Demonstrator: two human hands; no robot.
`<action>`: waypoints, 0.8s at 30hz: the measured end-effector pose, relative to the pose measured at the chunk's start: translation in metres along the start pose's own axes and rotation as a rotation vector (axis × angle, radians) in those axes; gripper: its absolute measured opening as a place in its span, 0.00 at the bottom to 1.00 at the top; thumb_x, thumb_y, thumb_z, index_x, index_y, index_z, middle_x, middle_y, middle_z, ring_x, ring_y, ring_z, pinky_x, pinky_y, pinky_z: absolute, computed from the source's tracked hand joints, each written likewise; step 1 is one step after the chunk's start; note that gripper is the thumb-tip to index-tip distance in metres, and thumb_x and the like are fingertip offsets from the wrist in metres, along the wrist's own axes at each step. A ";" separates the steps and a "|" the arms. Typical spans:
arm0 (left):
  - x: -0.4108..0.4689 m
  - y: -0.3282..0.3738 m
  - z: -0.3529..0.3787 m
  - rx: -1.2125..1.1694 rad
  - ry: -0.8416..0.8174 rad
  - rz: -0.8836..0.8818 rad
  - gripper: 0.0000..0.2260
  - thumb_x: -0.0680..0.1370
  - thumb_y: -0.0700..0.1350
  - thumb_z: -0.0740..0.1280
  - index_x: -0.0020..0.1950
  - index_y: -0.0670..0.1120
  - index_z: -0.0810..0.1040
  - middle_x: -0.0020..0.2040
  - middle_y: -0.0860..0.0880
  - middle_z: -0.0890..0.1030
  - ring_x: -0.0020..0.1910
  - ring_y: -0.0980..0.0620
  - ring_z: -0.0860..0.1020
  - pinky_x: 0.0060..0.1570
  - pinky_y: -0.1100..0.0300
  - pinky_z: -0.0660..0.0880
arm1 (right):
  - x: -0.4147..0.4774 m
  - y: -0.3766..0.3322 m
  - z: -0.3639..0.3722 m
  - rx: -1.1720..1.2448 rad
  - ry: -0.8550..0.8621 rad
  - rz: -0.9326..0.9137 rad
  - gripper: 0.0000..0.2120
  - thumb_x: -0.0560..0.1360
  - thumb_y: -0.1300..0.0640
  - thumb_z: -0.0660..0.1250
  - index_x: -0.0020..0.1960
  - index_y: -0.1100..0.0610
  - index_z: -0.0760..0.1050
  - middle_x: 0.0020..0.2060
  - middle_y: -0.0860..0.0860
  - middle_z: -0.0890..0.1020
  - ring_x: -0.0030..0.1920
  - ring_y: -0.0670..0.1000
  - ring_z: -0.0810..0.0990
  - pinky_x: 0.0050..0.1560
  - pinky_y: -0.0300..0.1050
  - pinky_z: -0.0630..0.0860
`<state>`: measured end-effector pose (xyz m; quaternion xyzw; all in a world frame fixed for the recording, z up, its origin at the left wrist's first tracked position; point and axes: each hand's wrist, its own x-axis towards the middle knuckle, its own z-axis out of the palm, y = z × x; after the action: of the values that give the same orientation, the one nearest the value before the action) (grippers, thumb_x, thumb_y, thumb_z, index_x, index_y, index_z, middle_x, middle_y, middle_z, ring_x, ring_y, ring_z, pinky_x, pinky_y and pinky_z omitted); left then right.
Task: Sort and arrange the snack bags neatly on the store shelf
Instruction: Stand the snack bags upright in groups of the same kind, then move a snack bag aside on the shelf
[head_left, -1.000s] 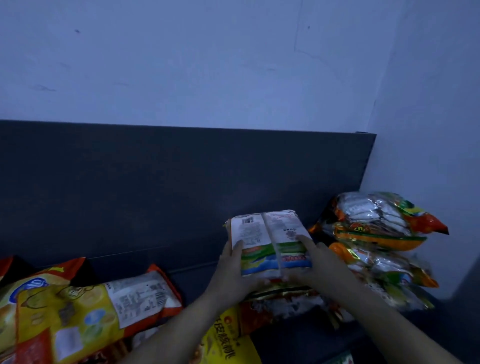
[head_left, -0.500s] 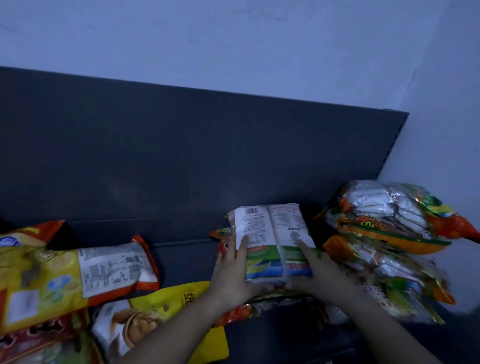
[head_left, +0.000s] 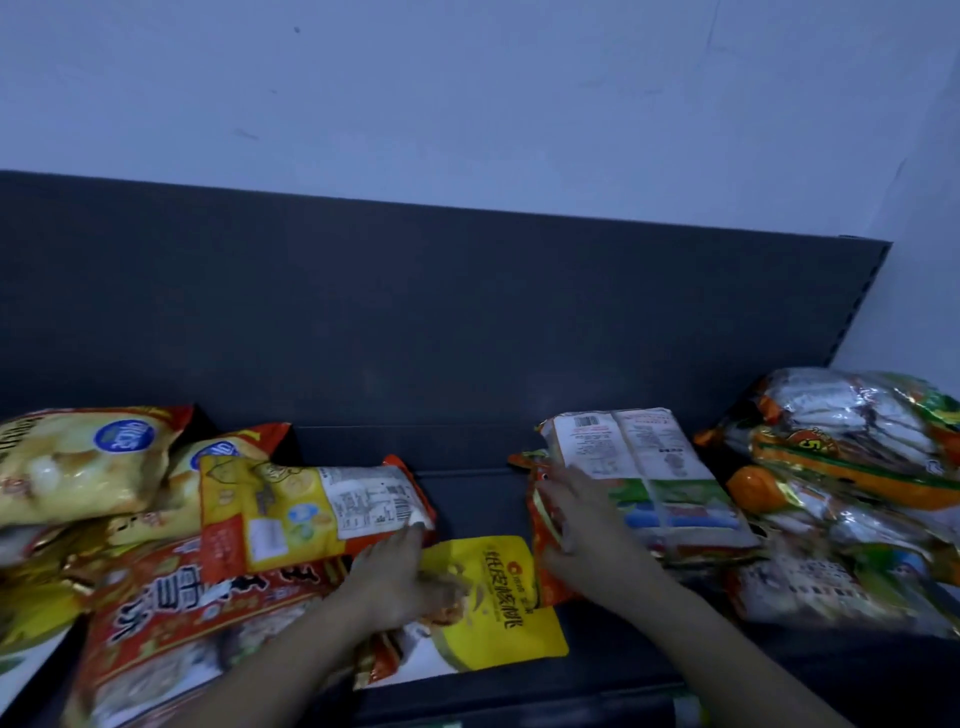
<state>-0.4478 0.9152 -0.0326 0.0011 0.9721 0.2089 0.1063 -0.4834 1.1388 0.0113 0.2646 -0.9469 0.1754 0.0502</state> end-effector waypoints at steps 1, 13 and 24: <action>-0.009 -0.010 0.001 0.058 -0.002 0.006 0.46 0.70 0.68 0.63 0.76 0.42 0.51 0.74 0.44 0.62 0.70 0.45 0.64 0.67 0.55 0.62 | -0.002 -0.011 0.014 -0.002 -0.042 -0.048 0.32 0.74 0.53 0.66 0.75 0.54 0.57 0.74 0.50 0.56 0.75 0.49 0.51 0.74 0.40 0.50; -0.043 -0.027 0.001 0.464 -0.219 -0.108 0.56 0.67 0.66 0.69 0.76 0.42 0.35 0.76 0.40 0.58 0.74 0.41 0.58 0.72 0.47 0.52 | -0.017 -0.026 0.080 0.056 -0.547 0.269 0.64 0.57 0.31 0.73 0.76 0.50 0.36 0.76 0.55 0.38 0.76 0.56 0.42 0.74 0.55 0.53; -0.034 -0.025 0.006 0.010 0.109 0.013 0.44 0.67 0.53 0.72 0.76 0.47 0.50 0.66 0.50 0.68 0.66 0.49 0.66 0.68 0.52 0.59 | -0.015 -0.045 0.092 -0.353 -0.183 0.060 0.33 0.77 0.60 0.58 0.77 0.51 0.44 0.69 0.55 0.67 0.62 0.56 0.72 0.53 0.46 0.72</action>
<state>-0.4121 0.8929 -0.0411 -0.0035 0.9775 0.2043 0.0519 -0.4473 1.0774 -0.0639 0.2380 -0.9711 -0.0168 0.0043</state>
